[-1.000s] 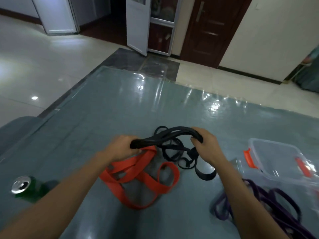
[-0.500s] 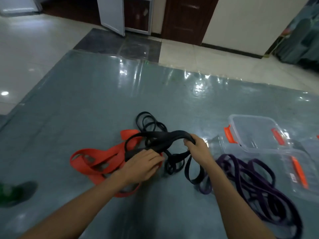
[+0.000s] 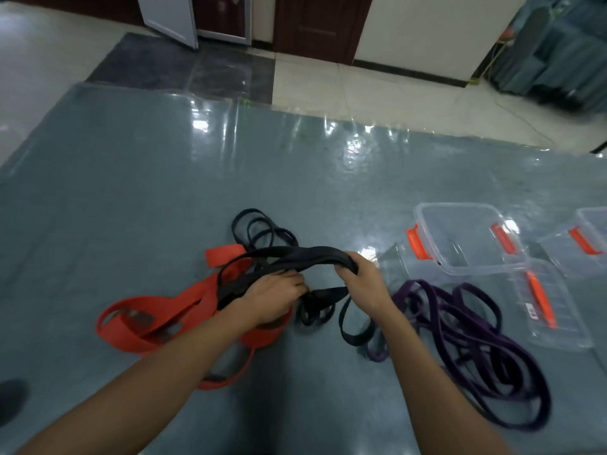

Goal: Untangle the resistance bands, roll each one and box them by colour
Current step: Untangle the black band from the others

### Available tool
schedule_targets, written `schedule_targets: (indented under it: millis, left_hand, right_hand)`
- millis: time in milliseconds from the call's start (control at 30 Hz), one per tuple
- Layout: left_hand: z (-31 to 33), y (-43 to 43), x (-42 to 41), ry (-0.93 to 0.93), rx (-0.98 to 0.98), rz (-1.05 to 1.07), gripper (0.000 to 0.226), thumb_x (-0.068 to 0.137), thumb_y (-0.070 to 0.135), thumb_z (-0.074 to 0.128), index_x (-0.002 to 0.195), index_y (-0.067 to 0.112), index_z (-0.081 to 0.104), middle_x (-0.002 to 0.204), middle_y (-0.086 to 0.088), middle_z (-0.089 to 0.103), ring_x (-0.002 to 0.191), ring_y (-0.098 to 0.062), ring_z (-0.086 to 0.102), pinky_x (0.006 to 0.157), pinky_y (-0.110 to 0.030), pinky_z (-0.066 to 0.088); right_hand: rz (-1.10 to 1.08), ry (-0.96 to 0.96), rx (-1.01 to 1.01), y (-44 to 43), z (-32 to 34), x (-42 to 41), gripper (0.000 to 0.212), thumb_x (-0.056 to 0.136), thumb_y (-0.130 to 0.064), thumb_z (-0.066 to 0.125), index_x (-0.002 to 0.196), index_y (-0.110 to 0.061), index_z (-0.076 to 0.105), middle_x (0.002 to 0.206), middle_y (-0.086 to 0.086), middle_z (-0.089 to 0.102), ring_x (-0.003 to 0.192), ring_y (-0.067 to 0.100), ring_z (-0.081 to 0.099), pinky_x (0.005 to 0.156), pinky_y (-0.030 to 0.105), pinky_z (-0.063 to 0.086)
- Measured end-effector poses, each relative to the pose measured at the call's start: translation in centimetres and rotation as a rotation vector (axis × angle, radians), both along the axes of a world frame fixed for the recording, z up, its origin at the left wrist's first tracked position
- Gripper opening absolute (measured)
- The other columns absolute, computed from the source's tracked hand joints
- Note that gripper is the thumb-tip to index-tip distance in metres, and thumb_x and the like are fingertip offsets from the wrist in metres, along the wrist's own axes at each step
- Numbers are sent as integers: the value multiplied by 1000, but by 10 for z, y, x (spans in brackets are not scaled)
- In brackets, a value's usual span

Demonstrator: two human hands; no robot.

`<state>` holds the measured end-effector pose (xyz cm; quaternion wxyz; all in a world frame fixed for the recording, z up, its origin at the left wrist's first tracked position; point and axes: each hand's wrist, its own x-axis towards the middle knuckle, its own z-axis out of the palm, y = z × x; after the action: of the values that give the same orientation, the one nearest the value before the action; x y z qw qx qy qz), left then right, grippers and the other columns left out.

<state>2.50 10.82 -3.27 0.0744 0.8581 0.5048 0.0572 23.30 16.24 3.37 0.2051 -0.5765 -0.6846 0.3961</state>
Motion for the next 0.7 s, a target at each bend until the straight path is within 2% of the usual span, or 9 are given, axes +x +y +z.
schedule_targets:
  millis: [100, 200, 300, 433, 533, 600, 633, 700]
  left_hand:
    - [23, 16, -20, -43, 37, 21, 31, 94, 12, 51, 119, 19, 68, 121, -2, 67, 116, -26, 61, 95, -38, 50]
    - [52, 34, -48, -106, 72, 50, 36, 94, 16, 57, 128, 23, 67, 132, -2, 67, 118, -28, 63, 88, -44, 56]
    - [74, 46, -73, -65, 124, 113, 30, 94, 16, 59, 121, 22, 71, 123, -4, 72, 107, -32, 68, 78, -45, 57]
    - [79, 48, -94, -73, 252, 234, 12, 82, 6, 73, 93, 10, 76, 90, -12, 74, 80, -36, 71, 68, -42, 53]
    - [77, 44, -96, -241, 228, 394, 14, 91, 11, 66, 103, 9, 73, 98, -11, 73, 88, -37, 70, 68, -44, 55]
    - [77, 43, -93, -376, 168, 487, 16, 98, 18, 60, 108, 12, 71, 107, -7, 72, 98, -34, 67, 75, -44, 54]
    - [78, 43, -92, -438, 138, 505, 17, 99, 20, 58, 107, 13, 71, 109, -5, 72, 101, -32, 67, 79, -43, 54]
    - [82, 42, -92, -502, 82, 485, 17, 101, 23, 54, 106, 15, 69, 108, -3, 71, 102, -29, 65, 84, -43, 52]
  right_hand:
    - [85, -146, 58, 6, 2, -4, 11, 97, -17, 59, 106, -22, 64, 93, -3, 65, 82, 12, 61, 68, 14, 47]
    - [235, -367, 132, 11, 1, -10, 27, 92, -9, 60, 118, -16, 59, 101, 2, 57, 88, 19, 57, 77, 29, 51]
    - [281, -474, 135, 14, 1, -18, 34, 90, -5, 57, 123, -15, 55, 102, 4, 56, 88, 24, 58, 80, 41, 55]
    - [234, -482, 203, 22, 4, -38, 38, 90, -2, 52, 125, -16, 55, 105, 4, 56, 90, 25, 59, 82, 41, 54]
    - [167, -527, 285, 30, 7, -51, 34, 91, 0, 52, 122, -12, 56, 104, 6, 56, 93, 27, 58, 85, 45, 52]
    - [110, -471, 265, 34, 8, -57, 32, 92, 0, 53, 121, -14, 58, 105, 4, 58, 94, 26, 59, 85, 41, 52]
    - [57, -357, 218, 35, 10, -60, 30, 93, -2, 56, 118, -17, 61, 103, 1, 61, 93, 23, 61, 82, 33, 52]
    - [-93, 2, 91, 36, 19, -66, 23, 92, -7, 64, 108, -24, 67, 95, -7, 68, 89, 14, 66, 71, 14, 49]
